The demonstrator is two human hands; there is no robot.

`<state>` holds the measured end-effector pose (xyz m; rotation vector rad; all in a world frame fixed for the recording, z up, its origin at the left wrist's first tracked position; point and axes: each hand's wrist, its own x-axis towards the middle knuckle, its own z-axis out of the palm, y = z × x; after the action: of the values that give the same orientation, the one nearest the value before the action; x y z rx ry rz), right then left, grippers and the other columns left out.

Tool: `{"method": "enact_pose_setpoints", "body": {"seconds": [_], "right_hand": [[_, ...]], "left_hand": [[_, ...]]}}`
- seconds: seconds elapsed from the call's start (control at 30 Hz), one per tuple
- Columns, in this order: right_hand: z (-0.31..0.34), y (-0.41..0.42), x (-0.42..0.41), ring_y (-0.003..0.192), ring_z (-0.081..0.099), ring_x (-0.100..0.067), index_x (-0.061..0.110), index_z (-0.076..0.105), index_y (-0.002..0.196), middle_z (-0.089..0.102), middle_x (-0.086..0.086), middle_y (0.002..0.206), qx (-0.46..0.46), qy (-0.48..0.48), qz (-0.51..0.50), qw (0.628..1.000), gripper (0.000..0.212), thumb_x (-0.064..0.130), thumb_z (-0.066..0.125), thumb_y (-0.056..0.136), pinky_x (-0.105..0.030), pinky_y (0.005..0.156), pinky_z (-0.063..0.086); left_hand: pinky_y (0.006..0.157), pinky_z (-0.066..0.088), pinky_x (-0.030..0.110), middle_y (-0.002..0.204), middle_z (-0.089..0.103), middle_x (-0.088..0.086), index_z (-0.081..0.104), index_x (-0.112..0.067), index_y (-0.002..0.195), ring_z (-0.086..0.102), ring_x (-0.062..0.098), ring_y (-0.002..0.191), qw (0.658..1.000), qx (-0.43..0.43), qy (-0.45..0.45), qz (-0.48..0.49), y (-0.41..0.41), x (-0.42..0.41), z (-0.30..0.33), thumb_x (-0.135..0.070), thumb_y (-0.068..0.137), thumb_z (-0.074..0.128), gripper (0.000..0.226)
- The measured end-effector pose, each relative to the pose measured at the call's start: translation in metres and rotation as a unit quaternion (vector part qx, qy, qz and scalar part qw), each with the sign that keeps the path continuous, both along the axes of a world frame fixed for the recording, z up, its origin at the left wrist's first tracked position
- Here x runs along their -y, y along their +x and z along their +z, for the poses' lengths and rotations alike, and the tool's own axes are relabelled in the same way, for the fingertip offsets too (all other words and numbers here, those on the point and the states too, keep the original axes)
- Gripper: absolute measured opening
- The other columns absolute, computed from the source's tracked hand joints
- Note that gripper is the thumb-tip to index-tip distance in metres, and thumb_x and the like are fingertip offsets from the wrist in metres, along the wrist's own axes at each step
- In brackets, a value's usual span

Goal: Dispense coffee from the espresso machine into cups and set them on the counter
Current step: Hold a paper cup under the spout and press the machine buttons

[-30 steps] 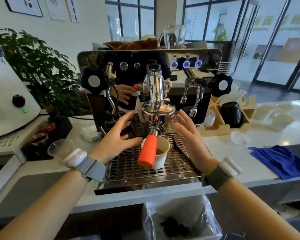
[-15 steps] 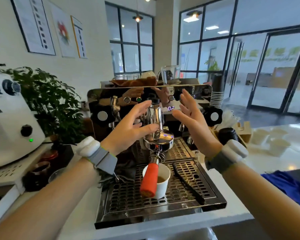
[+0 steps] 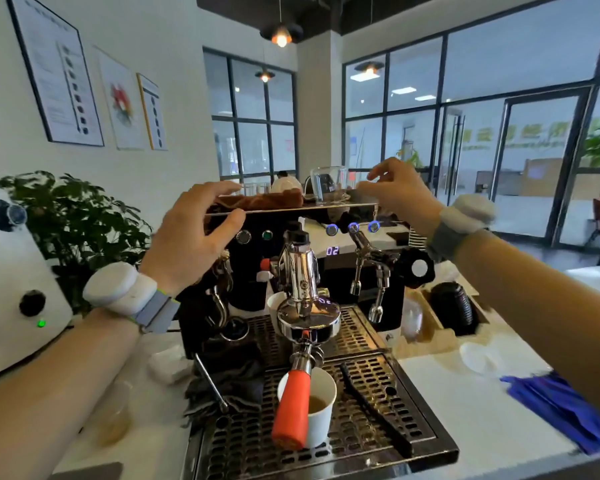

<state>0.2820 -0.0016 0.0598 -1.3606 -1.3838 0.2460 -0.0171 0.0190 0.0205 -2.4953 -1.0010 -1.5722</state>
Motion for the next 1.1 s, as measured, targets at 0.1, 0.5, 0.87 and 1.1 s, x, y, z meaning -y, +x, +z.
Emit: {"method": "enact_pose_setpoints", "body": {"seconds": [0.1, 0.5, 0.87, 1.1], "right_hand": [[-0.006, 0.016, -0.013, 0.064, 0.051, -0.015, 0.01, 0.053, 0.096, 0.051, 0.001, 0.074, 0.112, -0.065, -0.071, 0.989, 0.026, 0.022, 0.07, 0.08, -0.024, 0.052, 0.039], [-0.007, 0.041, -0.042, 0.089, 0.051, -0.03, 0.008, 0.04, 0.1, 0.051, -0.014, 0.1, 0.272, -0.237, -0.139, 0.922, 0.057, 0.03, 0.083, 0.07, -0.039, 0.073, 0.043], [-0.014, 0.036, -0.043, 0.086, 0.043, -0.027, 0.008, 0.03, 0.136, 0.045, -0.018, 0.126, 0.343, -0.217, -0.173, 0.897, 0.077, 0.03, 0.075, 0.078, -0.043, 0.08, 0.041], [-0.018, 0.035, -0.042, 0.084, 0.045, -0.029, 0.007, 0.035, 0.129, 0.033, -0.009, 0.104, 0.321, -0.199, -0.173, 0.91, 0.067, 0.025, 0.073, 0.078, -0.043, 0.083, 0.044]], "left_hand": [[0.098, 0.042, 0.036, 0.121, 0.061, -0.001, 0.058, -0.02, 0.124, 0.054, 0.019, 0.116, 0.999, 0.019, -0.005, 0.03, -0.003, -0.01, -0.011, -0.029, 0.093, 0.059, 0.032], [0.082, 0.048, 0.038, 0.101, 0.064, -0.009, 0.064, -0.025, 0.11, 0.057, 0.019, 0.102, 0.997, 0.049, 0.012, 0.066, -0.001, -0.014, -0.016, -0.044, 0.09, 0.046, 0.033], [0.08, 0.051, 0.046, 0.095, 0.065, -0.004, 0.066, -0.025, 0.104, 0.056, 0.023, 0.097, 0.996, 0.048, 0.026, 0.073, -0.001, -0.015, -0.017, -0.044, 0.092, 0.047, 0.029], [0.071, 0.046, 0.036, 0.084, 0.058, -0.009, 0.067, -0.026, 0.099, 0.053, 0.021, 0.089, 0.994, 0.042, 0.031, 0.093, 0.0, -0.011, -0.016, -0.045, 0.091, 0.046, 0.029]]}}
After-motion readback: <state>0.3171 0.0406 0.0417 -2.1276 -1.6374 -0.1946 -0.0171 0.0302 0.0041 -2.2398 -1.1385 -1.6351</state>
